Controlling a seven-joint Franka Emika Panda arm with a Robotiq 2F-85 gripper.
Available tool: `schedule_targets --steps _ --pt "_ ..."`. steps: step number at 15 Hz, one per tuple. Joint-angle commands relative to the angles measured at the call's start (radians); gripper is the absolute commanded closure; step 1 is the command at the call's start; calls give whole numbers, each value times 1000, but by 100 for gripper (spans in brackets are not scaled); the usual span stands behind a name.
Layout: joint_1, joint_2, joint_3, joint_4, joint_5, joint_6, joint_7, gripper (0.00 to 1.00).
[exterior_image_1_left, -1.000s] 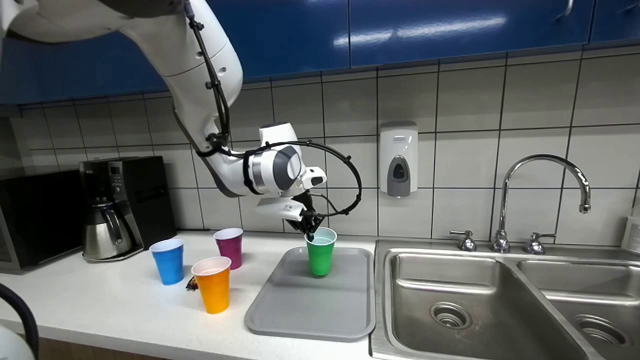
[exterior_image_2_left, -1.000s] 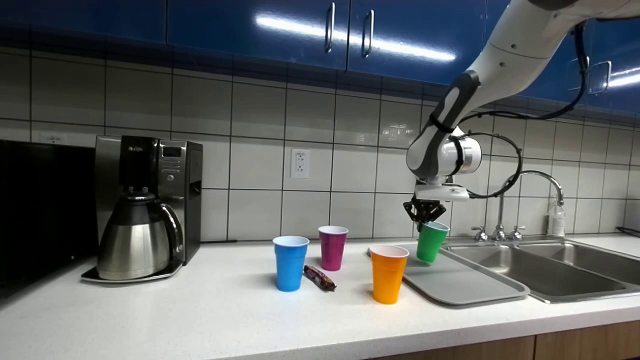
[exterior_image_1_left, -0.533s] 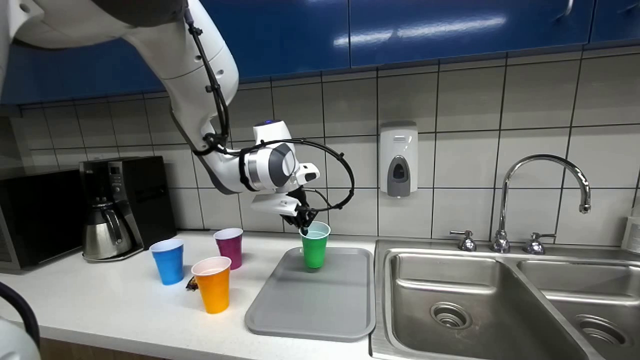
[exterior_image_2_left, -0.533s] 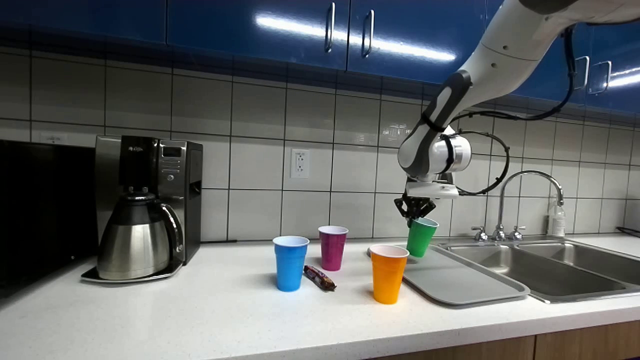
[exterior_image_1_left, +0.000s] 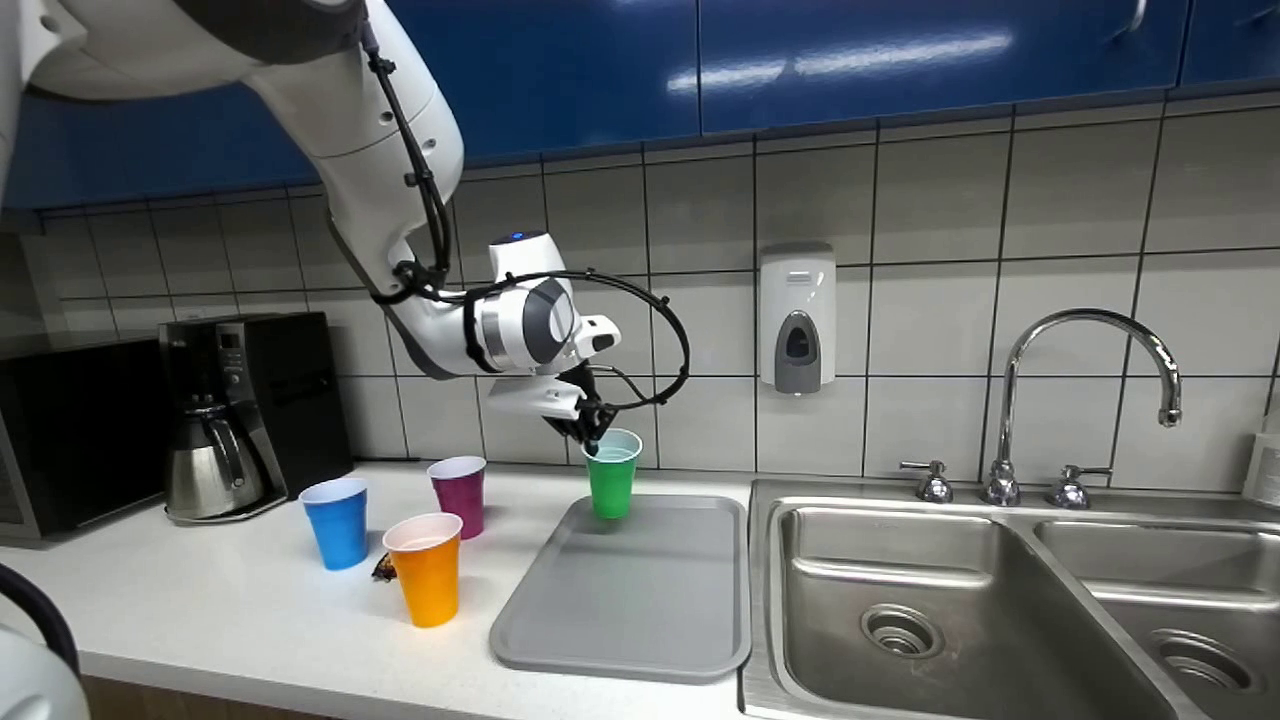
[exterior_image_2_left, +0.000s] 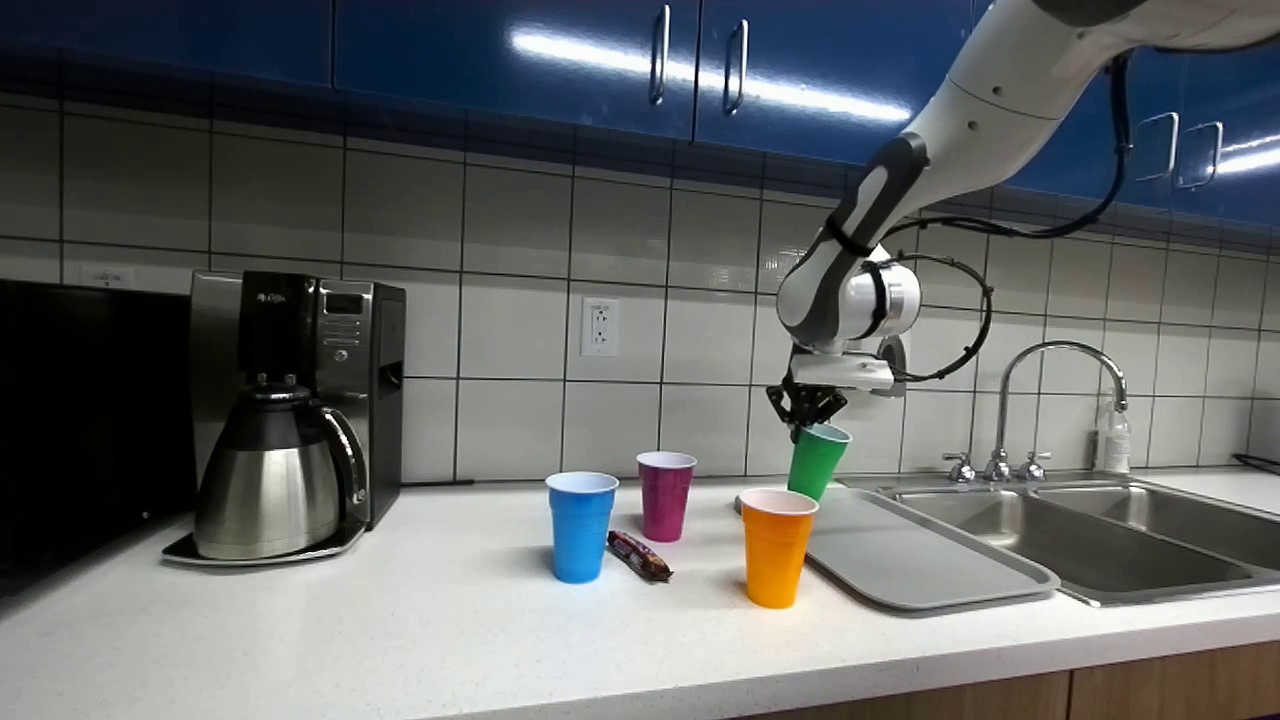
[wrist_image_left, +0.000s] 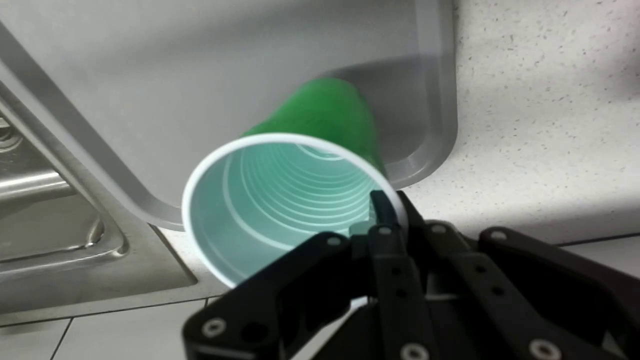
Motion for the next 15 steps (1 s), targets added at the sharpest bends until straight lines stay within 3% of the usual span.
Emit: schedule_targets --steps 1,15 --pt "0 13 20 35 23 -2 -41 99" --pt "1 61 112 107 83 -5 -116 99"
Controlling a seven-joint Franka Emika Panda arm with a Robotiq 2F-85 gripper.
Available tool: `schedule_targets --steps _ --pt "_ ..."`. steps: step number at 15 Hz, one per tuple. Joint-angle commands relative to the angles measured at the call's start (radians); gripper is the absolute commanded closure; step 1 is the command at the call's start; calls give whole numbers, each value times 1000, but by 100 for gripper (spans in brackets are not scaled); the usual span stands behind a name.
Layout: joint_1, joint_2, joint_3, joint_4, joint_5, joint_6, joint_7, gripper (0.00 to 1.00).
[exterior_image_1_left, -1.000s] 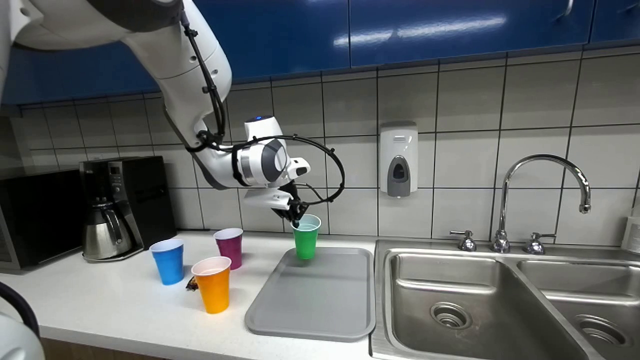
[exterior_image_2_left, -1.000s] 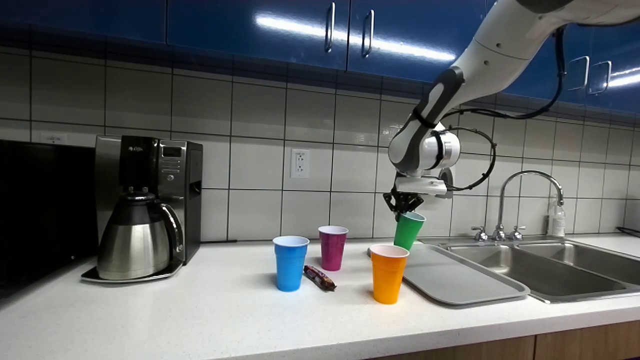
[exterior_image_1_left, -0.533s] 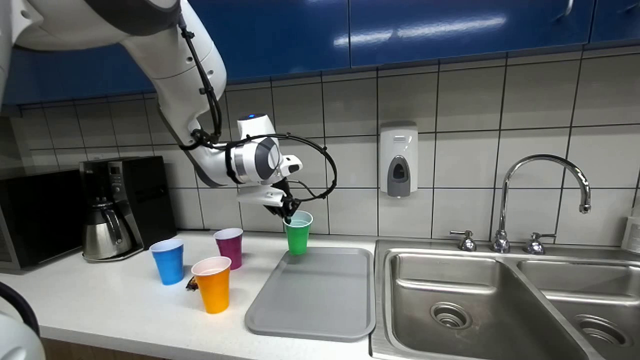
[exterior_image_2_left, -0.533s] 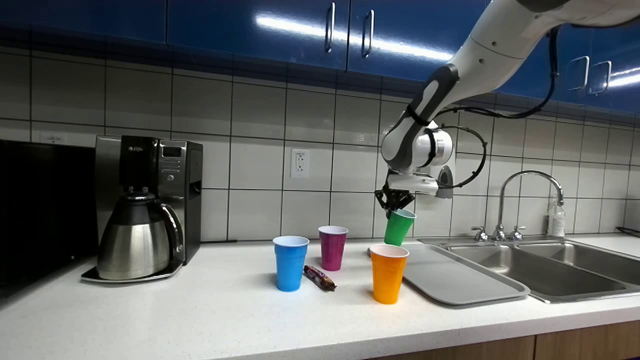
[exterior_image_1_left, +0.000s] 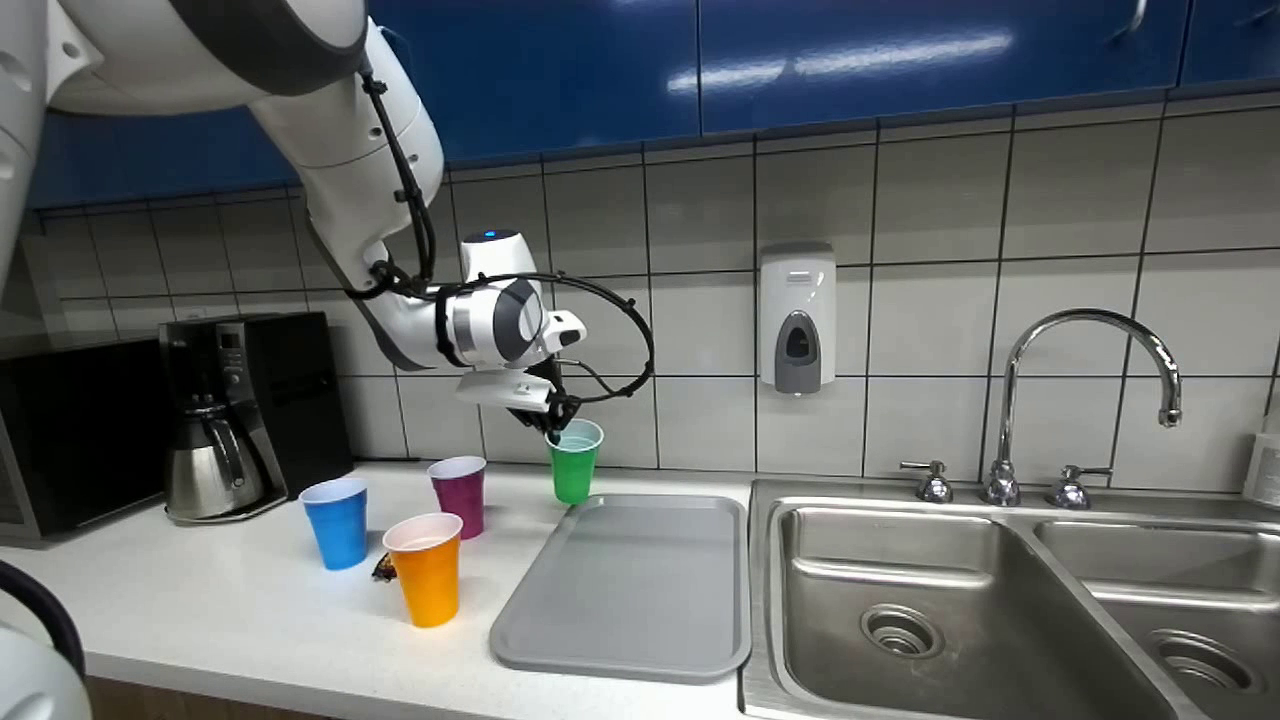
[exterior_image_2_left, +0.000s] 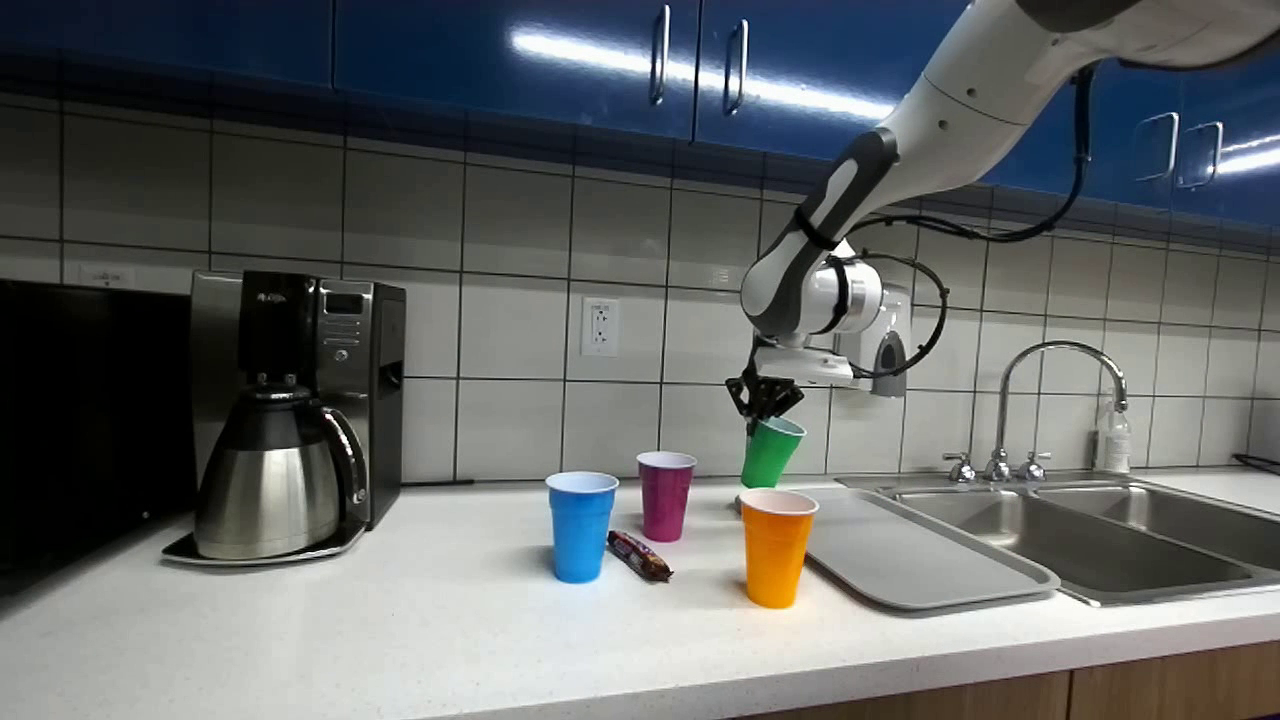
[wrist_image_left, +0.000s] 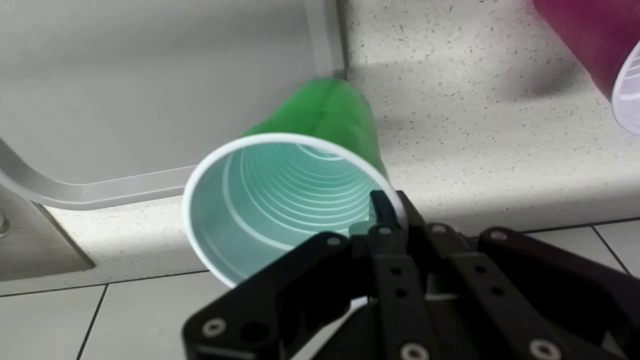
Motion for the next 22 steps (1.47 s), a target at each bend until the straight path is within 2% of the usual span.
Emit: schedule_targets --steps 1,11,15,22 --pt "-5 33 27 51 43 -7 -58 99" --pt "4 95 49 135 60 -42 -72 99" --pt "-3 115 71 184 78 -108 -87 99" --pt "6 144 71 261 92 -232 -91 99"
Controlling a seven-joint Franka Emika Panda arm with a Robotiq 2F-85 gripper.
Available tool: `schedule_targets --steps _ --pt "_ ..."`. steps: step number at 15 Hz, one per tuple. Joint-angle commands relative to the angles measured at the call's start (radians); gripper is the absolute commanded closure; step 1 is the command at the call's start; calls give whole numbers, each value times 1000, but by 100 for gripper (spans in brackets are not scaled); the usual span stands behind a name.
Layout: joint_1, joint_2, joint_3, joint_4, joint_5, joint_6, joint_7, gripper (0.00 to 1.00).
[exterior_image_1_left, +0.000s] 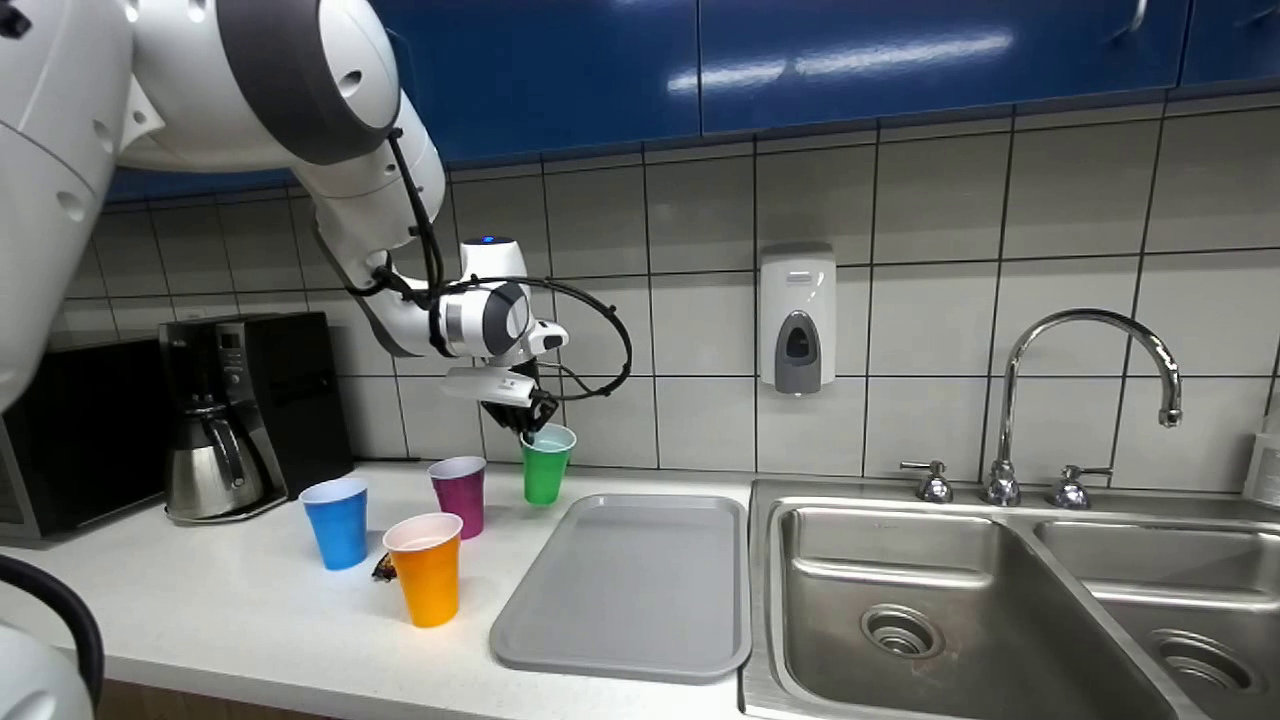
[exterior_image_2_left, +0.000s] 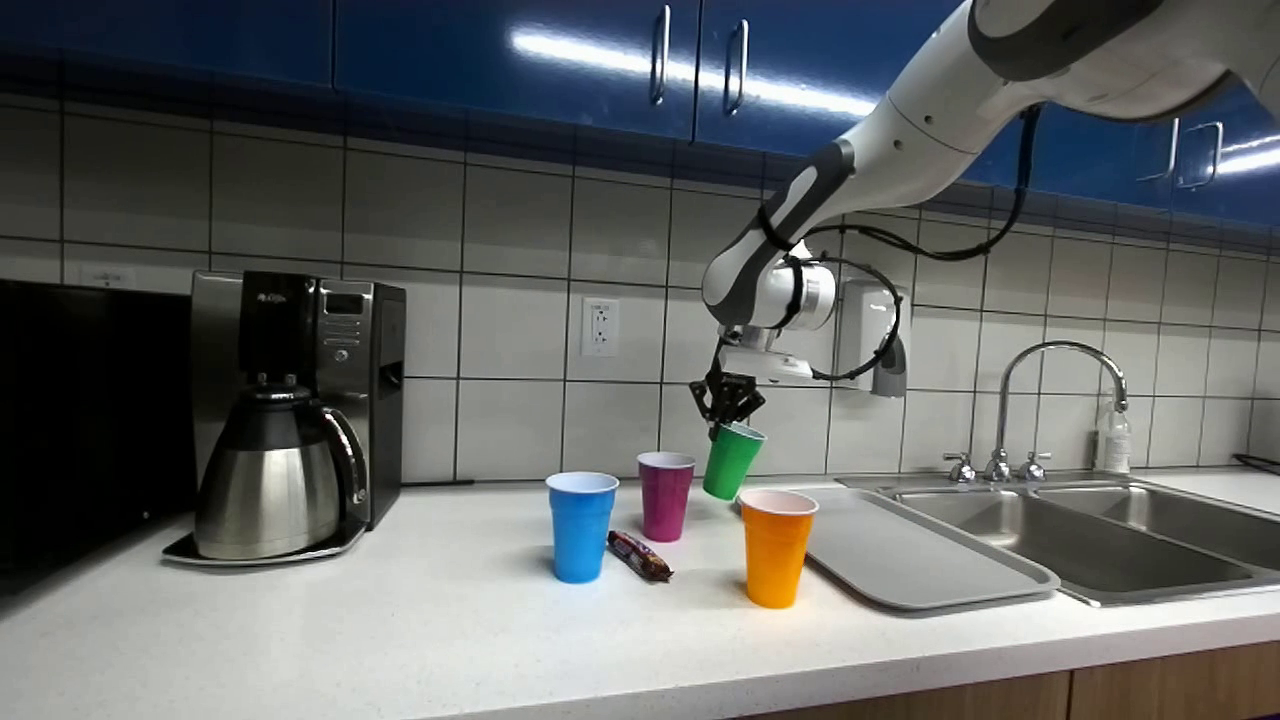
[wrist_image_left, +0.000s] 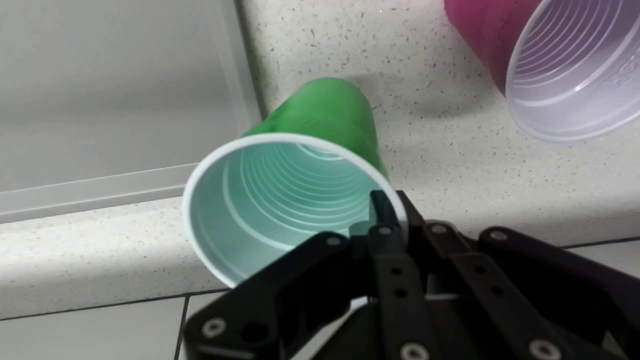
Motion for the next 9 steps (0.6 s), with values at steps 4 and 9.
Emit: schedule_targets --steps 4,9 --pt "6 37 3 81 21 -100 -37 99" --pt "17 54 2 99 16 -133 -40 99"
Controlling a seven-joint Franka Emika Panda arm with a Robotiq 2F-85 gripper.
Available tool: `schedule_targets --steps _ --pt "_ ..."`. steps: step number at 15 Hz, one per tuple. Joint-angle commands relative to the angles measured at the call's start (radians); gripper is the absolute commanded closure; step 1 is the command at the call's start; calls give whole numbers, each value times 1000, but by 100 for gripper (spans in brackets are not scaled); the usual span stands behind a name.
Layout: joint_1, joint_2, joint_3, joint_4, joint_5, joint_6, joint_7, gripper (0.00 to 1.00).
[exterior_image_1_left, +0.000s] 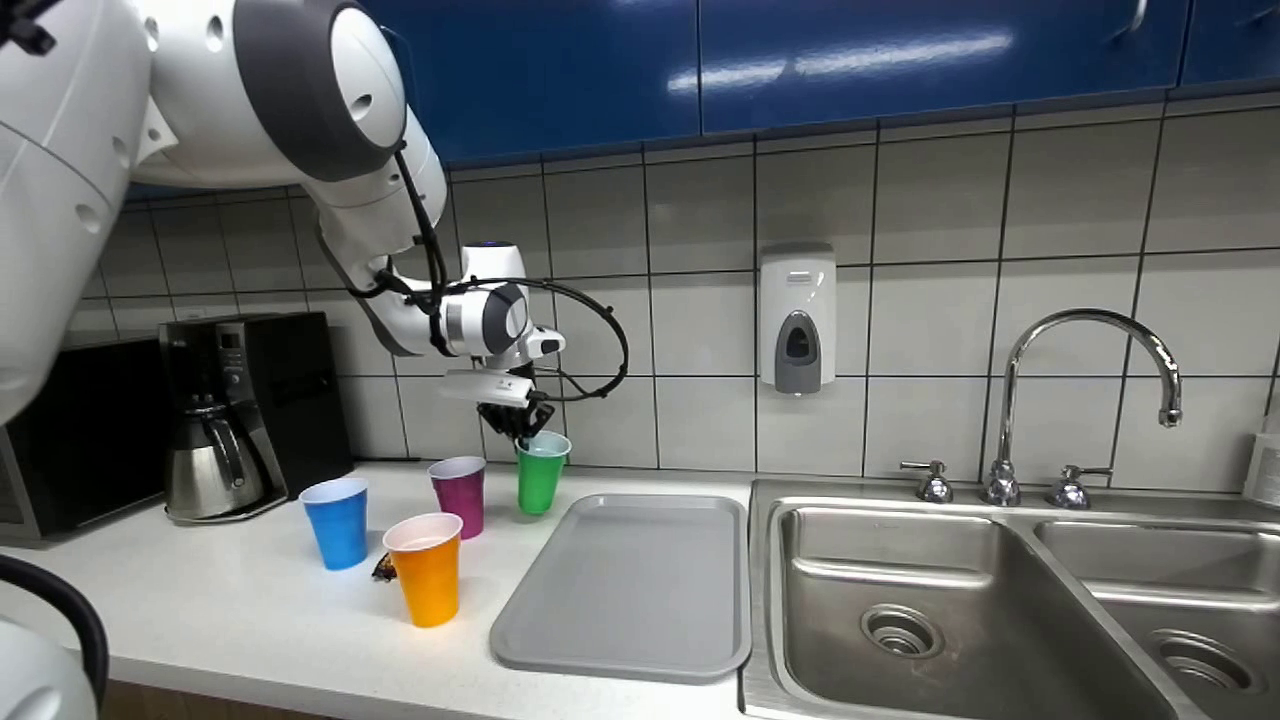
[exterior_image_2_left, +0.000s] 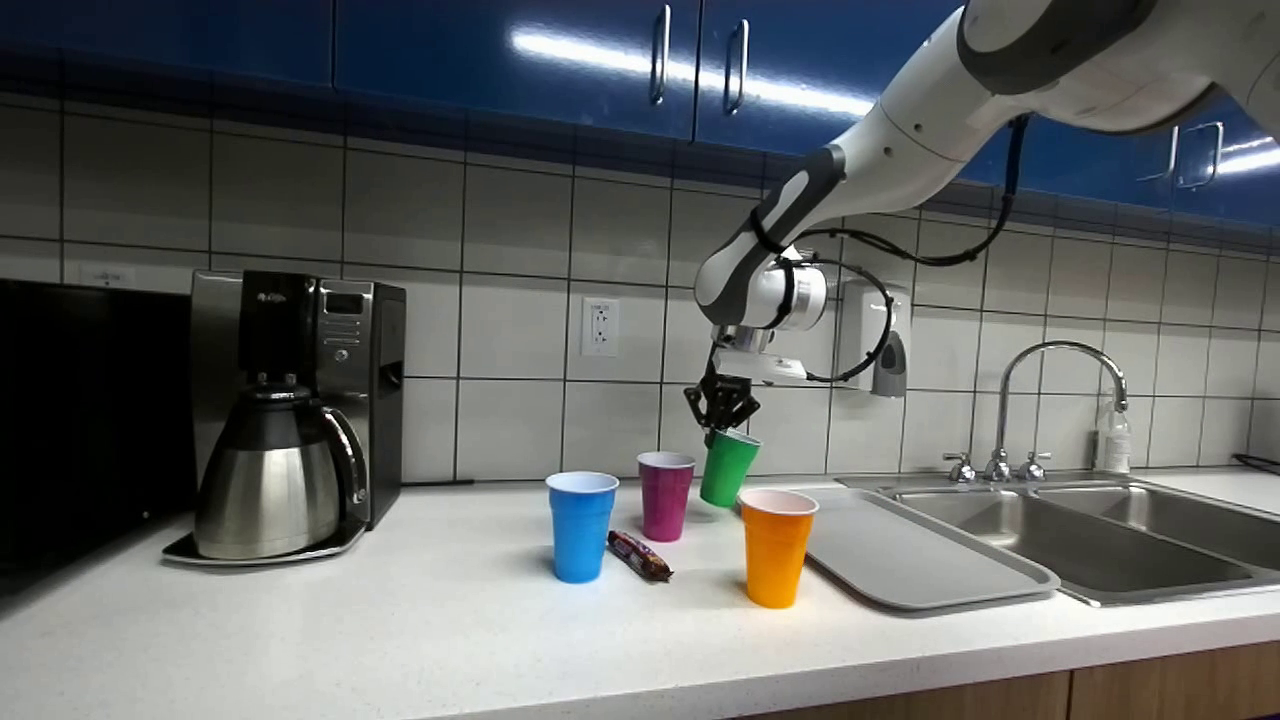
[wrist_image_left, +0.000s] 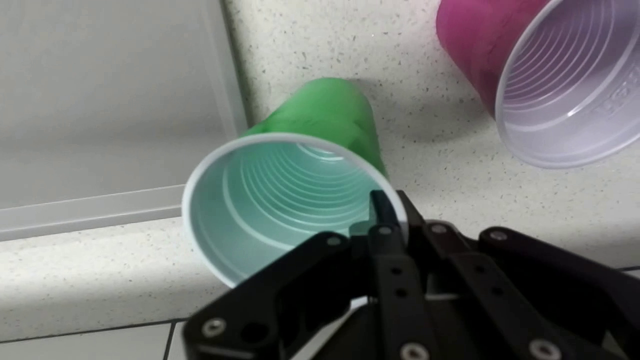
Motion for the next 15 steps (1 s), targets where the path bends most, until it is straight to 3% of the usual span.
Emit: schedule_targets --steps 1,15 --pt "8 22 2 48 15 -58 -37 99" --pt "26 40 -2 59 2 -116 -63 99"
